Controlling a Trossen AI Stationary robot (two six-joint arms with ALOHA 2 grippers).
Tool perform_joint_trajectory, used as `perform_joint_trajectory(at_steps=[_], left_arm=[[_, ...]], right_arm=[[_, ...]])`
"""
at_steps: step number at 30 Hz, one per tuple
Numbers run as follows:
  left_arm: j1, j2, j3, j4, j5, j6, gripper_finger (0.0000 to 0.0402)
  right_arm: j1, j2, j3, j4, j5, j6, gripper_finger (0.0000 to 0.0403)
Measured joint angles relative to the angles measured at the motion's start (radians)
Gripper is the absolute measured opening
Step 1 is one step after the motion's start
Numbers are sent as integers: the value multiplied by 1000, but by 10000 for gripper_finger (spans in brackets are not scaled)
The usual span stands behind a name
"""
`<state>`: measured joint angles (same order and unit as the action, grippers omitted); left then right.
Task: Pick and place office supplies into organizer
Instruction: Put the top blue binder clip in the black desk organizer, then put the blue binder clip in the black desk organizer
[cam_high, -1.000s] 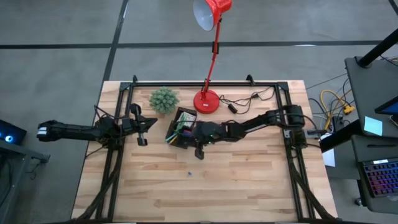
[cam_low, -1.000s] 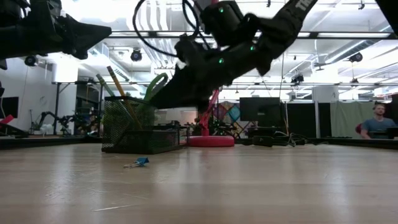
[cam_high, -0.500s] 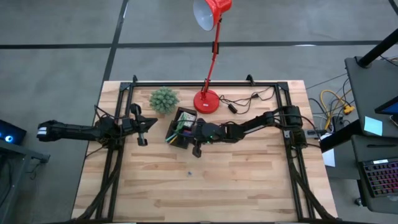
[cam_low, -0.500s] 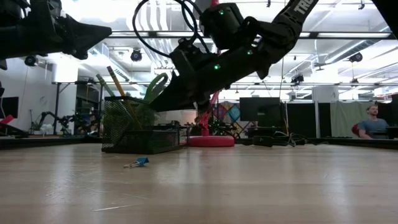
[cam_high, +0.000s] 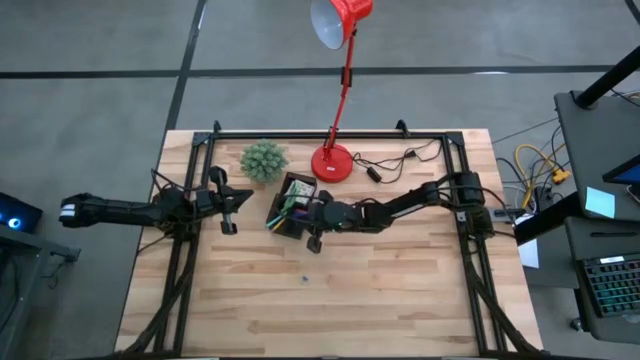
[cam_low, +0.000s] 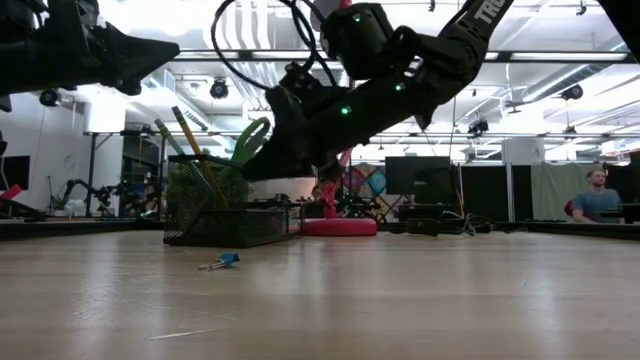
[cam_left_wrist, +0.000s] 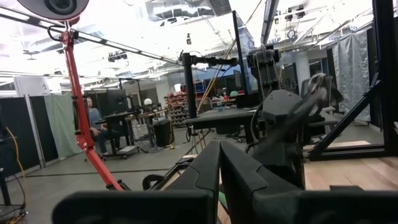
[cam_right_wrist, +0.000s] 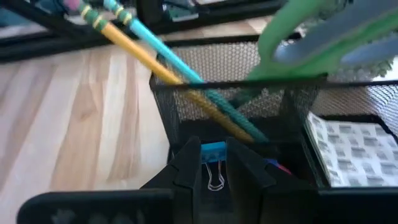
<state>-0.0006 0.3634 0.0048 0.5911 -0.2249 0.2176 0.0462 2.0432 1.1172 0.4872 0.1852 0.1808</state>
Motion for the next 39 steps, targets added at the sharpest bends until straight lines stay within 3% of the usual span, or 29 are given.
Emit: perform_joint_trajectory(at_steps=[9,24,39], left_arm=[[0,0,0,0,0,0,0],[0,1,0,-1,0,0,0],[0,1,0,-1,0,0,0]], right_arm=[[4,66,3,73,-1,10,54],[4,70,24,73,-1,20,57],[4,70,24,69,-5,29,123]])
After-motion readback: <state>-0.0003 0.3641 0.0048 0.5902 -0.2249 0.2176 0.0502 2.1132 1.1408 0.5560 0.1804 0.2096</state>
